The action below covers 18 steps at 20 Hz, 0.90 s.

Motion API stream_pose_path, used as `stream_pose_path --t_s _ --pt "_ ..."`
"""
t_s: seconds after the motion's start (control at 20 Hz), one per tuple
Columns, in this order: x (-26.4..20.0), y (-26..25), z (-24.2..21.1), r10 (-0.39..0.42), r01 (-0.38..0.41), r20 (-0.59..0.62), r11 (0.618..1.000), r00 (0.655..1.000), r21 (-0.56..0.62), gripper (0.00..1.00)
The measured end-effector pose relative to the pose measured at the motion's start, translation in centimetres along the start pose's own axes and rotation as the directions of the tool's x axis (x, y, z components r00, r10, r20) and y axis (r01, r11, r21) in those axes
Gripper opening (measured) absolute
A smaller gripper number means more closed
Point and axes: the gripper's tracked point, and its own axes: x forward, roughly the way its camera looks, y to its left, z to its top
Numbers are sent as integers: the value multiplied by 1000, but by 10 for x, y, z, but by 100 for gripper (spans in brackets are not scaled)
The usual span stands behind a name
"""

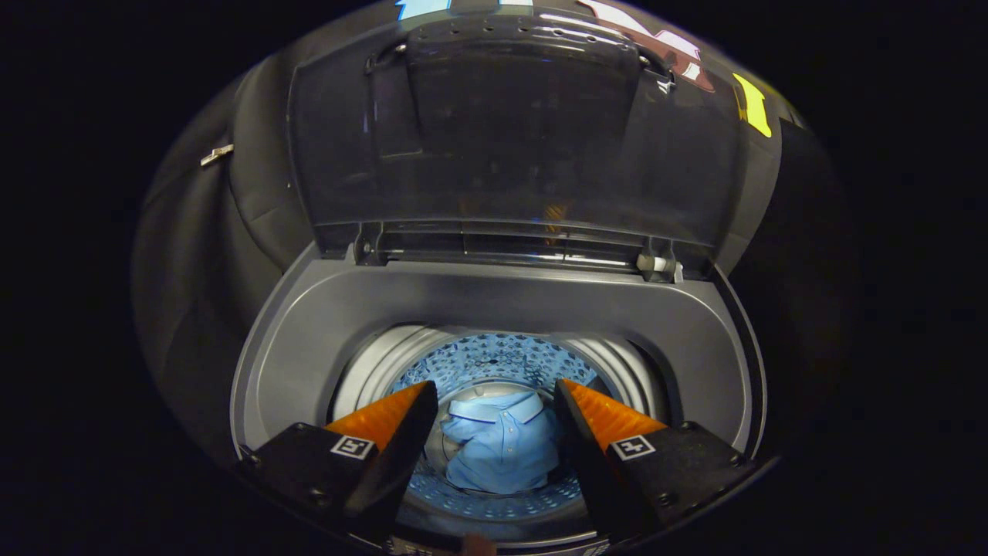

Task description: Put the clothes into the washing machine and then close the washing machine lid.

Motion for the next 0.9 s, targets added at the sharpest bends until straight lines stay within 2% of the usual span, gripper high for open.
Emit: stream_pose_path --t_s 0.05,0.15,0.3,0.55,0.9 --pt "-1 2 3 12 -12 5 1000 1000 4 95" --pt "-3 -1 -2 -11 11 -9 1000 1000 -1 94" --pt "-2 -7 0 -47 47 -7 999 999 -27 100" --pt "-15 -6 6 -21 21 3 1000 1000 12 100" --pt "-69 -13 63 -2 -6 122 998 992 60 100"
